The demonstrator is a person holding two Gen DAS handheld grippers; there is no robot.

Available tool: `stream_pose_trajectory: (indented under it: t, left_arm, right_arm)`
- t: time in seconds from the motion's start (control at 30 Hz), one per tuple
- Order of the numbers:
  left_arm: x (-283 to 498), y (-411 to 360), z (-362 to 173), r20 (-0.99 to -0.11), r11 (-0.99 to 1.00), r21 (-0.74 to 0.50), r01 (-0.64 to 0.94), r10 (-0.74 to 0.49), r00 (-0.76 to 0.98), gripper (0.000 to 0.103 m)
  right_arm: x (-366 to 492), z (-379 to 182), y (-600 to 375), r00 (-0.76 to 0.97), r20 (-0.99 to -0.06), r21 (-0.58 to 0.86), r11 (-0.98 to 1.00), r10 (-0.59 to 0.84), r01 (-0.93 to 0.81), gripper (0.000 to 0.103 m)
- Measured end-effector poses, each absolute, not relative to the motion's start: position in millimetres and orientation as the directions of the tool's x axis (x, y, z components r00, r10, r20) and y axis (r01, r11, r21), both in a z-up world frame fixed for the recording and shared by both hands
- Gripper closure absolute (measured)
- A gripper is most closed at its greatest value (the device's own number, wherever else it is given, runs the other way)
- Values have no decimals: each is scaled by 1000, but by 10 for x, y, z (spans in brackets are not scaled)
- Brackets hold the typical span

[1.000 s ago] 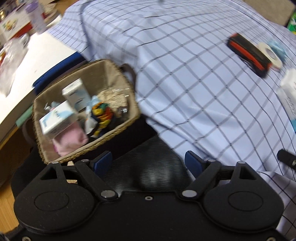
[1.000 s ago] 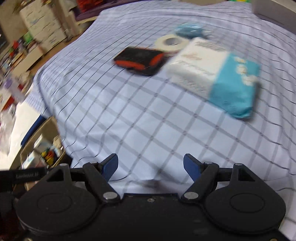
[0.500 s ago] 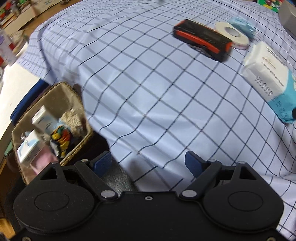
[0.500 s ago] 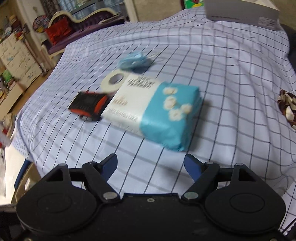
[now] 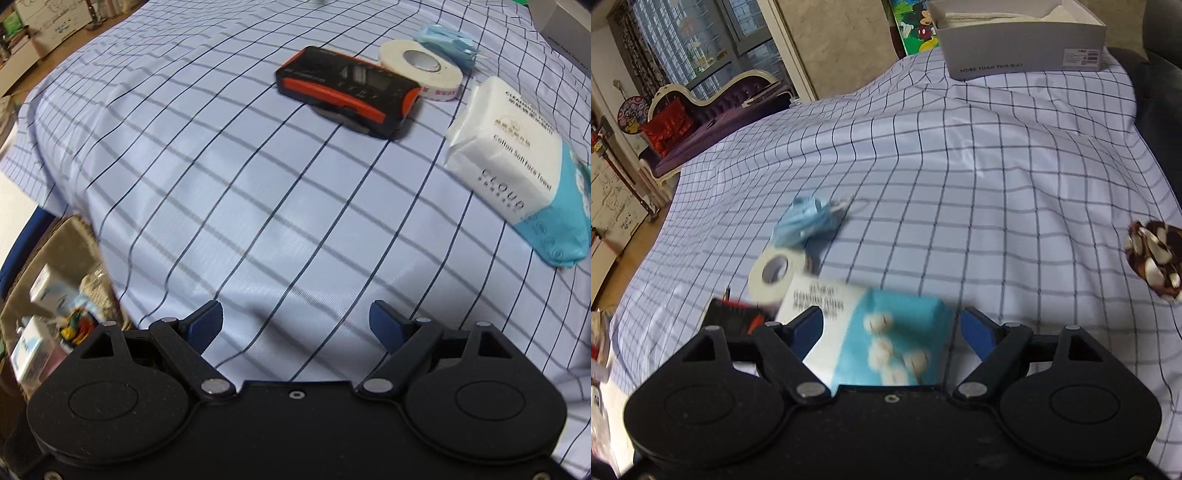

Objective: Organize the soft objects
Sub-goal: 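Withdraw both tools from the basket back toward the pile, then grasp the blue face mask with the right tool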

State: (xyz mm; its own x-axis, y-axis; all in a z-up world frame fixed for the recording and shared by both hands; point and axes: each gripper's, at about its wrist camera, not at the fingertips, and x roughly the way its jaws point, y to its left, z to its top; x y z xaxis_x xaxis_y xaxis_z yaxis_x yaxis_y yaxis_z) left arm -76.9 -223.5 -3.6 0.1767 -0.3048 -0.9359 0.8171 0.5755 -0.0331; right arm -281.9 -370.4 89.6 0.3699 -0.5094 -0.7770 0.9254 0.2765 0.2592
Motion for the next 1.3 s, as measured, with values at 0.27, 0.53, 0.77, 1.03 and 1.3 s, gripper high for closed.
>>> stream_pose_trajectory:
  t: [0.27, 0.53, 0.77, 1.03, 1.3]
  left_arm:
    - [-757, -2544, -136, -937, 533, -58, 844, -321, 138, 18]
    - [-688, -2666, -314, -944, 523, -56, 850, -305, 126, 2]
    - [-736, -2688, -383, -941, 524, -33, 851, -302, 150, 2]
    - [-732, -2651, -395, -945, 511, -57, 857, -305, 119, 2]
    - [-704, -2632, -370, -943, 519, -54, 853, -308, 128, 2]
  right_arm:
    - [-2206, 915, -4188, 379, -778, 219, 348, -502, 911, 10]
    - [-1493, 805, -4683, 372, -809, 187, 399, -456, 897, 3]
    - [-970, 561, -4978, 313, -858, 142, 397, -408, 907, 1]
    - [-742, 469, -5108, 275, -867, 62, 458, -415, 887, 2]
    - [-951, 593, -5214, 272, -878, 23, 535, -393, 845, 1]
